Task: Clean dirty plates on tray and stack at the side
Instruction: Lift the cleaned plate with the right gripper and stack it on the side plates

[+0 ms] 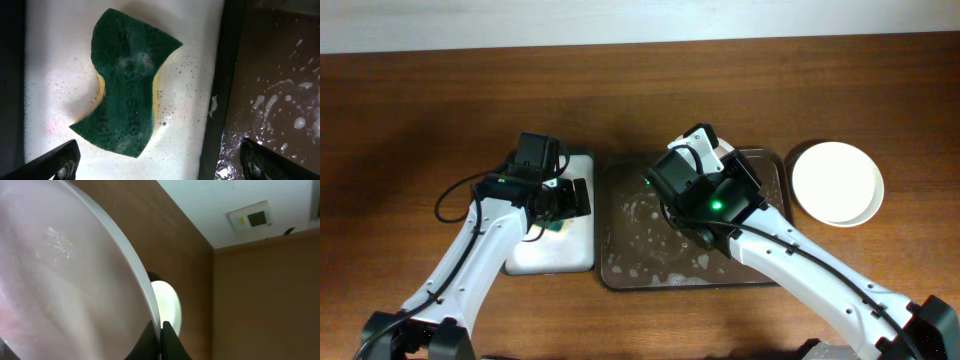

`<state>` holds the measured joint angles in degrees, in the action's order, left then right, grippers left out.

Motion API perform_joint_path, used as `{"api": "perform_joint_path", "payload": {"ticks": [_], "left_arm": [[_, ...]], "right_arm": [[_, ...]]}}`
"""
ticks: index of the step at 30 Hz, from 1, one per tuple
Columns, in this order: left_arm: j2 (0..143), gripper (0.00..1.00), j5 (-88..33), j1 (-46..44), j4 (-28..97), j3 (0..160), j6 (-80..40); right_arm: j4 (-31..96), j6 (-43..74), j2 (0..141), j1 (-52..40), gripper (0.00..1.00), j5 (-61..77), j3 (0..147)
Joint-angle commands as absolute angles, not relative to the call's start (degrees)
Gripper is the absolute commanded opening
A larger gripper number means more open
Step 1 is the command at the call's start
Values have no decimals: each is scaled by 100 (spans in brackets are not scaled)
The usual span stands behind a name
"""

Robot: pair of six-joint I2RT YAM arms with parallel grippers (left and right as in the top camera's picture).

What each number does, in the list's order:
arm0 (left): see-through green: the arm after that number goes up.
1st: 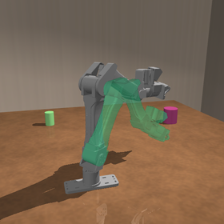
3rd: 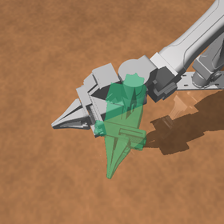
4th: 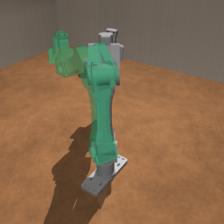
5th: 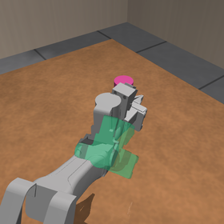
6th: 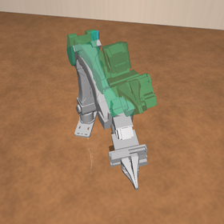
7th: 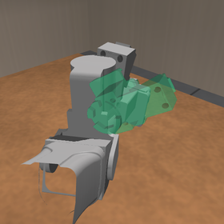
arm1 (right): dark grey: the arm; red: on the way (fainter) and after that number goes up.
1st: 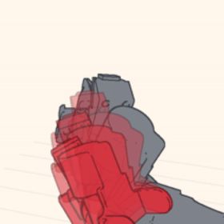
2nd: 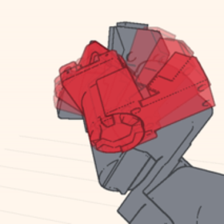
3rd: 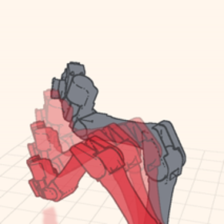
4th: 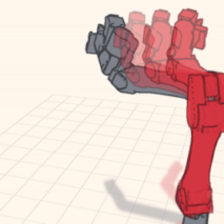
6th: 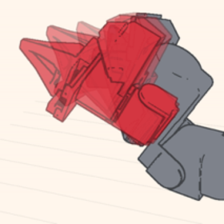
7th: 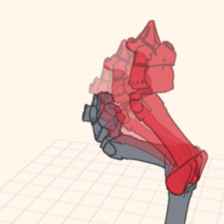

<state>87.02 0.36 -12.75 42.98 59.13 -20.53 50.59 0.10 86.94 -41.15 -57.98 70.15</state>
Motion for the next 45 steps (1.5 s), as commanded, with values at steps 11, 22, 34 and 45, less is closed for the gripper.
{"api": "perform_joint_path", "payload": {"ticks": [11, 22, 34, 45], "left_arm": [[8687, 100, -25, -1269, 4248, 5881, -2027], [8687, 100, -25, -1271, 4248, 5881, -2027], [8687, 100, -23, -1269, 4252, 5881, -2025], [8687, 100, -25, -1269, 4250, 5881, -2025]], "right_arm": [[4388, -685, 8547, -4359, 4, -7076, 7111], [3990, -683, 8547, -4342, 4, -6901, 7111], [4423, 2027, 8556, 117, 4, -917, 7109], [4635, 2047, 9384, 2801, 4, -281, 7094]]}}
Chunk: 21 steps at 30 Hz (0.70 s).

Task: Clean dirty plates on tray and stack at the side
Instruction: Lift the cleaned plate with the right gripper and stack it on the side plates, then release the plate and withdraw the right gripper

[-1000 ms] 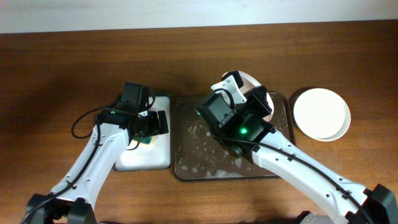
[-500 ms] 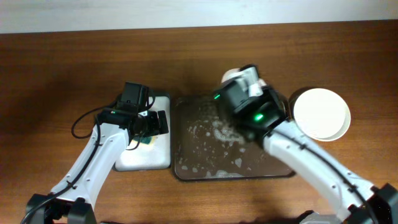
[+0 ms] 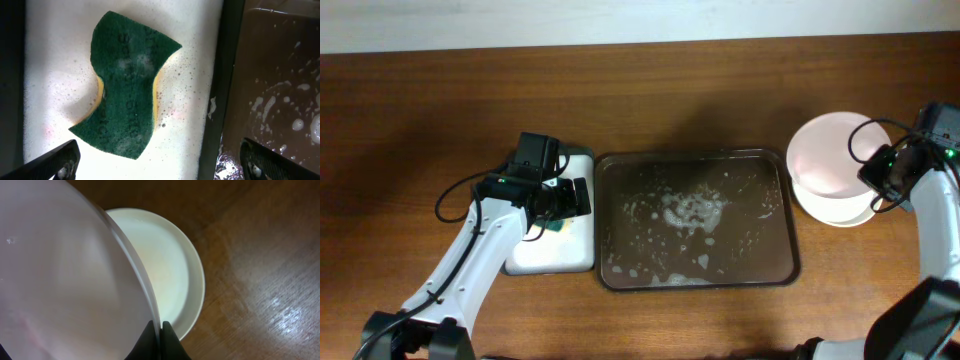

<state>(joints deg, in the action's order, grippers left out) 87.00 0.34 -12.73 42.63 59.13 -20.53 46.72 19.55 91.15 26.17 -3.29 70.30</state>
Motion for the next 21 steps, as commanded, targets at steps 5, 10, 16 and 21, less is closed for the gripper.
{"api": "perform_joint_path", "payload": {"ticks": [5, 10, 16, 21], "left_arm": [[8687, 100, -23, -1269, 4250, 5881, -2025], [8687, 100, -1, -1269, 4246, 5881, -2025], [8685, 99, -8, -1269, 4257, 5881, -2025], [8538, 100, -51, -1260, 4901, 5885, -2025]], "right_arm": [[4504, 2029, 9725, 2884, 32, 311, 7094], [4871, 1365, 9723, 2582, 46, 2099, 7094], [5457, 773, 9690, 1090, 52, 1868, 7157], [6246, 598, 9544, 97, 99, 945, 7373]]}}
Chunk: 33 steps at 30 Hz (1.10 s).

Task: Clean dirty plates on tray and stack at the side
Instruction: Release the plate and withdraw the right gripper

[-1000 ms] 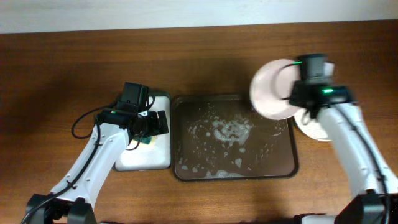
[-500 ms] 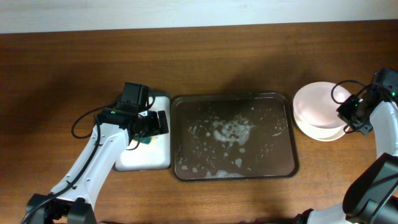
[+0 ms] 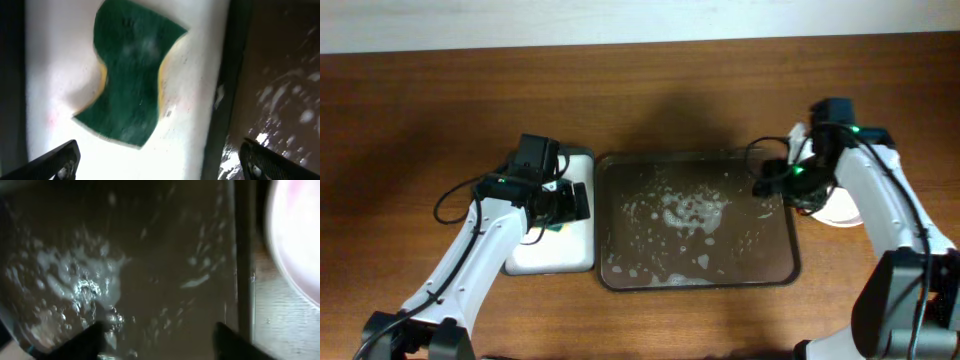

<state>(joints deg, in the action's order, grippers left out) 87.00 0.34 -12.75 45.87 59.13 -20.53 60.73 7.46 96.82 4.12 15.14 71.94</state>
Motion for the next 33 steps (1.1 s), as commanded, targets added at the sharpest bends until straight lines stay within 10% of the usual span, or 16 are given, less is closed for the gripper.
{"api": "perform_joint_path", "payload": {"ticks": [1, 15, 33], "left_arm": [[8429, 100, -49, -1260, 5054, 5885, -2023], [2947, 99, 587, -1269, 5518, 4877, -1874], [2547, 99, 582, -1269, 5634, 4877, -1874]], "right_arm": [[6357, 600, 9454, -16, 99, 843, 7373], [5929, 600, 4727, -679, 99, 379, 6053], [5990, 589, 5072, -679, 99, 357, 6051]]}}
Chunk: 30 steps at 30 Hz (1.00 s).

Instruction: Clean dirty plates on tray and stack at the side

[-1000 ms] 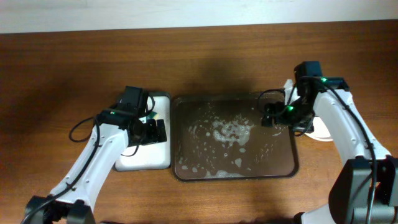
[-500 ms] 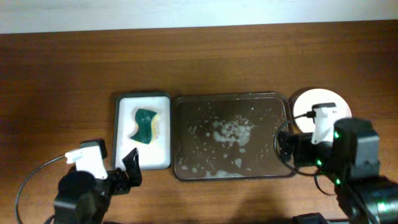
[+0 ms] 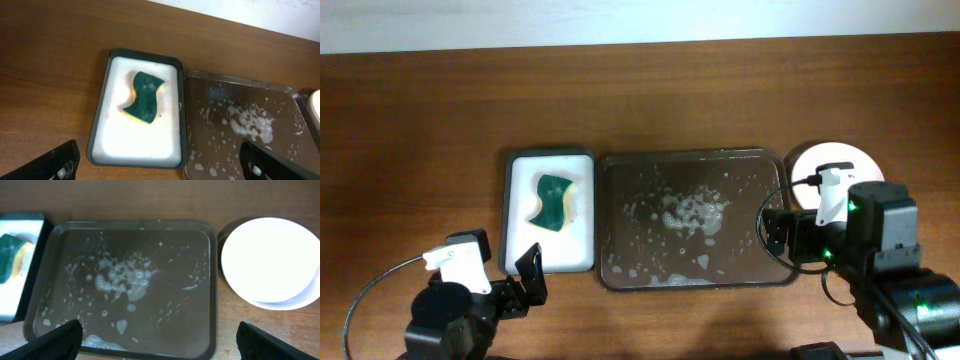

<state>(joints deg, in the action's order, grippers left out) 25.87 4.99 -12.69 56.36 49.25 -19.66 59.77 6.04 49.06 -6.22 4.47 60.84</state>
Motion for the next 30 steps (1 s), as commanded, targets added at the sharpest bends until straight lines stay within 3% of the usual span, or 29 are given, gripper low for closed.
{"api": "perform_joint_path", "payload": {"ticks": [1, 8, 12, 19, 24, 30], "left_arm": [[2547, 99, 582, -1271, 5636, 4877, -1874], [2547, 99, 582, -1271, 5647, 4877, -1874], [2547, 99, 582, -1271, 5647, 4877, -1874], [2547, 99, 582, -1271, 5647, 4877, -1874], [2547, 99, 582, -1271, 5647, 4877, -1874], [2547, 99, 582, -1271, 5647, 4877, -1874]], "right_arm": [[6066, 593, 5120, -676, 99, 97, 6051], [6274, 598, 4635, -672, 99, -222, 6025], [4873, 598, 3367, -672, 99, -198, 5306], [1841, 642, 554, -674, 99, -198, 2283], [276, 639, 19, -674, 99, -222, 987], [113, 401, 19, -674, 99, -283, 316]]}}
